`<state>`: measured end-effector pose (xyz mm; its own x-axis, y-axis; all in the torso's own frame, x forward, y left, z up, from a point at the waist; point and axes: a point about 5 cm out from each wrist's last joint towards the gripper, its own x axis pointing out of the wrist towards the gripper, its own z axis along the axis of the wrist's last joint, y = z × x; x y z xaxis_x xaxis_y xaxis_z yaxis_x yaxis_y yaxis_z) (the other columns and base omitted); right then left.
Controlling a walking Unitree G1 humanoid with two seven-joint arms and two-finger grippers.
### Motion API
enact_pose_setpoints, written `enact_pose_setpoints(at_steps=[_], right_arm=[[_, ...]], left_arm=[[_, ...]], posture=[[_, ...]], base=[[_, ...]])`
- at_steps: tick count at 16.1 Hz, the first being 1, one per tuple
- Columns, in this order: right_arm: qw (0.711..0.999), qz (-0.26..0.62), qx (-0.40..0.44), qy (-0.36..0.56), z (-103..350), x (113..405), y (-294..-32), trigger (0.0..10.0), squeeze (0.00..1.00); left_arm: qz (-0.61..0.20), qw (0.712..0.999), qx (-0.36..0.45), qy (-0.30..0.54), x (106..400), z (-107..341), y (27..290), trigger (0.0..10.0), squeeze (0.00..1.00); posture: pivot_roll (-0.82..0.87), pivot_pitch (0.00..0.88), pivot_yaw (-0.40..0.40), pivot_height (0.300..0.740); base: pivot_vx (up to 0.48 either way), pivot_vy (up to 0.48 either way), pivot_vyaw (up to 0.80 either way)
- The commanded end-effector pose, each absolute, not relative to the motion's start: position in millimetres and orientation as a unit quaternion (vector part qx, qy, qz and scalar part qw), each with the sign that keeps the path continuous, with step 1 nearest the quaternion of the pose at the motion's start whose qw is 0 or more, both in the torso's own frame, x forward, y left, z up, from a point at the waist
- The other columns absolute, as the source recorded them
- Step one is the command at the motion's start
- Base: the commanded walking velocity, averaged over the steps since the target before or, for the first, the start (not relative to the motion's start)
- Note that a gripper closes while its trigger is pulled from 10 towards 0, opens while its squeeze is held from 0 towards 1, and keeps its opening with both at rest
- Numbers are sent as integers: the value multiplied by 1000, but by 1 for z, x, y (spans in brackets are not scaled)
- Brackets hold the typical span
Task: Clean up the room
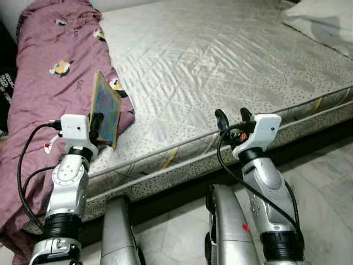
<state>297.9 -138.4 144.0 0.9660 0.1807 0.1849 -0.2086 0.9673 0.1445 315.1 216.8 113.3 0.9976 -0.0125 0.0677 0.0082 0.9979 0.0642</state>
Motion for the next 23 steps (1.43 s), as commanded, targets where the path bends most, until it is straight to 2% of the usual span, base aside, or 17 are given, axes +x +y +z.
enact_pose_setpoints(at_steps=[1,8,16,19,23], right_arm=[[987,91,88,-96,148,301,-140,10000,0],[987,87,88,-107,153,308,-145,10000,0],[988,76,70,-116,155,309,-149,10000,0],[993,59,40,-97,140,302,-151,10000,0],[997,21,26,-69,120,293,-156,10000,0]], left_arm=[[13,998,40,-54,316,125,222,10000,0],[16,998,40,-41,315,118,211,10000,0],[0,998,60,-18,315,106,199,10000,0],[19,999,28,4,310,98,204,10000,0],[19,999,38,12,305,92,209,10000,0]], posture=[[-40,0,95,552],[-55,0,87,652],[-83,0,98,737],[-78,0,88,740],[-75,0,87,740]], base=[[0,0,0],[0,0,0],[0,0,0],[0,0,0],[0,0,0]])
